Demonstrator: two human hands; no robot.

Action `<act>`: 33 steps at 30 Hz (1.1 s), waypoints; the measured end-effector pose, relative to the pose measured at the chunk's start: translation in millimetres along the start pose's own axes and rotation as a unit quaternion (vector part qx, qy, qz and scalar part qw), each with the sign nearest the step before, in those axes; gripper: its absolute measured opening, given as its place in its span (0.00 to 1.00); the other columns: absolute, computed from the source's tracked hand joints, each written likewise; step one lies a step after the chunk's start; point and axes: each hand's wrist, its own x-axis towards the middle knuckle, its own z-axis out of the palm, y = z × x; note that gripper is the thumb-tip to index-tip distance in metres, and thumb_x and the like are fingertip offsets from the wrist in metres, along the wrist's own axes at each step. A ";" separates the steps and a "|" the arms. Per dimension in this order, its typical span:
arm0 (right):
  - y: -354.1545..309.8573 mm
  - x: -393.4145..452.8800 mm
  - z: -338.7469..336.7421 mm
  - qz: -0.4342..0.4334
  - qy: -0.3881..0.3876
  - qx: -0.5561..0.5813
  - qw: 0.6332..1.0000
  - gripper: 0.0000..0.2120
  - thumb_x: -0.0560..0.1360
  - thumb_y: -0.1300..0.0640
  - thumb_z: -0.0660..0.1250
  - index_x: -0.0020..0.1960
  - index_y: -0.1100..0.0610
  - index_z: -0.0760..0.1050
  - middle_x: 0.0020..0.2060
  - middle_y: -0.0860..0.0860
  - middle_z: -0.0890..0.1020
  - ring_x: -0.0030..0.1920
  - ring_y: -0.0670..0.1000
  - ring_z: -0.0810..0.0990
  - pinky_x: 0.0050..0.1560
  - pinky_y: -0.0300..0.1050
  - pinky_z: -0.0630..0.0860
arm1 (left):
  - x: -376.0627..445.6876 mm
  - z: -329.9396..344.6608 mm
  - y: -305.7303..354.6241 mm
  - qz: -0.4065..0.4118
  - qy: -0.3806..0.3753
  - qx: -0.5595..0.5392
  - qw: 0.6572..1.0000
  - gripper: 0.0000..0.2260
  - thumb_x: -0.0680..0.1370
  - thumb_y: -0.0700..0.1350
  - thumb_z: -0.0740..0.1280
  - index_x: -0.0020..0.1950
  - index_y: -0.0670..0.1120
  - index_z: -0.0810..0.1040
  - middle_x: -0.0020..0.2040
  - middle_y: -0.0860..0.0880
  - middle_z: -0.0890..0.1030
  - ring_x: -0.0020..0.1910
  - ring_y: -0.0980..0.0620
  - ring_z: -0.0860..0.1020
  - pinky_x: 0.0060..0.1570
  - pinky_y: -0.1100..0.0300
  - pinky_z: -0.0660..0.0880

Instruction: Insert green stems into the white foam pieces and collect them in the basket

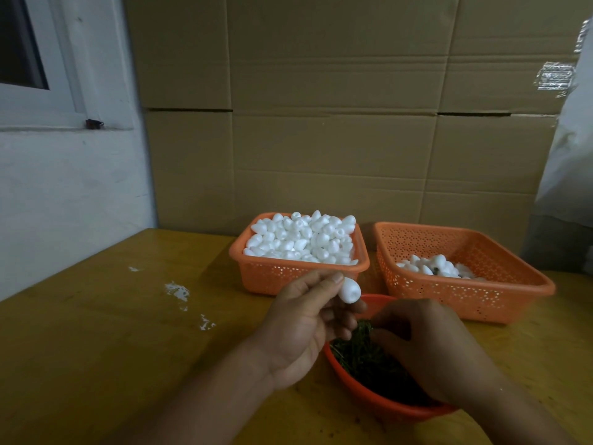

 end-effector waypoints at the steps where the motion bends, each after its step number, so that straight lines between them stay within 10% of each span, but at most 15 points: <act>1: -0.6 -0.2 0.3 0.000 -0.002 0.005 1.000 0.06 0.73 0.49 0.75 0.49 0.44 0.81 0.40 0.41 0.83 0.41 0.40 0.80 0.45 0.41 0.78 | -0.1 -0.2 0.5 -0.007 -0.001 -0.005 1.000 0.08 0.77 0.48 0.66 0.48 0.44 0.81 0.43 0.41 0.82 0.36 0.51 0.78 0.34 0.61 0.75; 10: -2.9 -2.7 -3.4 -0.008 0.029 0.082 0.996 0.11 0.68 0.44 0.77 0.32 0.48 0.81 0.27 0.43 0.80 0.25 0.42 0.75 0.28 0.38 0.71 | 0.4 -4.0 5.3 -0.054 0.007 -0.047 0.997 0.09 0.76 0.52 0.69 0.43 0.48 0.84 0.39 0.44 0.81 0.34 0.52 0.77 0.34 0.62 0.74; 17: -9.2 -5.7 -7.8 -0.037 0.066 0.224 0.972 0.14 0.72 0.41 0.67 0.40 0.48 0.85 0.20 0.49 0.72 0.20 0.43 0.66 0.22 0.34 0.61 | 0.7 -4.9 5.5 -0.072 0.013 -0.053 0.996 0.09 0.76 0.53 0.70 0.43 0.48 0.85 0.37 0.45 0.80 0.32 0.53 0.76 0.31 0.63 0.73; 24: -11.9 -6.3 -8.3 -0.027 0.094 0.333 0.938 0.13 0.78 0.63 0.68 0.55 0.49 0.84 0.37 0.38 0.86 0.36 0.35 0.81 0.36 0.27 0.73 | 0.2 -4.5 4.1 -0.075 0.014 -0.039 0.996 0.09 0.75 0.53 0.71 0.41 0.49 0.85 0.37 0.45 0.80 0.32 0.53 0.76 0.31 0.63 0.73; 33: -15.2 -8.3 -1.8 -0.052 0.068 0.327 0.941 0.10 0.69 0.55 0.75 0.51 0.48 0.83 0.39 0.42 0.87 0.42 0.41 0.86 0.45 0.38 0.82 | 0.3 -4.4 0.7 -0.070 0.029 0.006 0.997 0.14 0.74 0.56 0.71 0.48 0.46 0.83 0.36 0.45 0.80 0.30 0.53 0.75 0.29 0.64 0.71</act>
